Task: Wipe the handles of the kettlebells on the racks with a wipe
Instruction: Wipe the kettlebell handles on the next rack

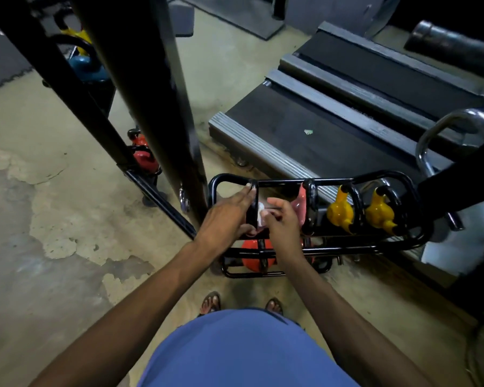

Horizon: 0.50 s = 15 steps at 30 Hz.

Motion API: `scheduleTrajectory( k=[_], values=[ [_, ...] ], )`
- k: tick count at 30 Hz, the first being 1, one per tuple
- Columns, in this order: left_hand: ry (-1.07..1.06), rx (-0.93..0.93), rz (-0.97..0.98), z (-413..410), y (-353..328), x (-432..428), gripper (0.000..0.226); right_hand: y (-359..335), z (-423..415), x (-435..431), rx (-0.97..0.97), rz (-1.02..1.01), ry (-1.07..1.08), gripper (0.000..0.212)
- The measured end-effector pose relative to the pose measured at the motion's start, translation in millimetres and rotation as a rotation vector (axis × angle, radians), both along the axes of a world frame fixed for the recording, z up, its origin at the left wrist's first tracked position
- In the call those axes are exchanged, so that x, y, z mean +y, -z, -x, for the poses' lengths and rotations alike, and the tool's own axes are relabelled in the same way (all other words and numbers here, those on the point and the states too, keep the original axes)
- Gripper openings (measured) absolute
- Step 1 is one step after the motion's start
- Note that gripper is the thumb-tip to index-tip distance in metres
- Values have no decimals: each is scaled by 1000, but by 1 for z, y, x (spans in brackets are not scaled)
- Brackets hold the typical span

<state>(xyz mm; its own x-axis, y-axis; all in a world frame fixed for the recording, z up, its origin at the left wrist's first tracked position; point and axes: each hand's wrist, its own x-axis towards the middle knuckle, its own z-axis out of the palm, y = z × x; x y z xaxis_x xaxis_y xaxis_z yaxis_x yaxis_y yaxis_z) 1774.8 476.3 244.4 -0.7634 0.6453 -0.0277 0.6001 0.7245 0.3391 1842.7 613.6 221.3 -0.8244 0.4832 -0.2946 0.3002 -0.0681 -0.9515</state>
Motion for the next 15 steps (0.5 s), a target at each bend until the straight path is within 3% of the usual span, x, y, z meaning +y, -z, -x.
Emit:
scheduleTrajectory(
  k=[5,8,12,15],
  values=[
    [35,77,68,0,2,7,96,6,38,5,-194,533,154,27],
    [65,89,93,2,3,12,94,-7,65,8,-202,839,252,27],
    [69,94,98,4,3,12,92,-12,85,7,-271,817,347,22],
    [71,96,100,4,2,10,89,-4,90,3,-218,627,436,10]
  ],
)
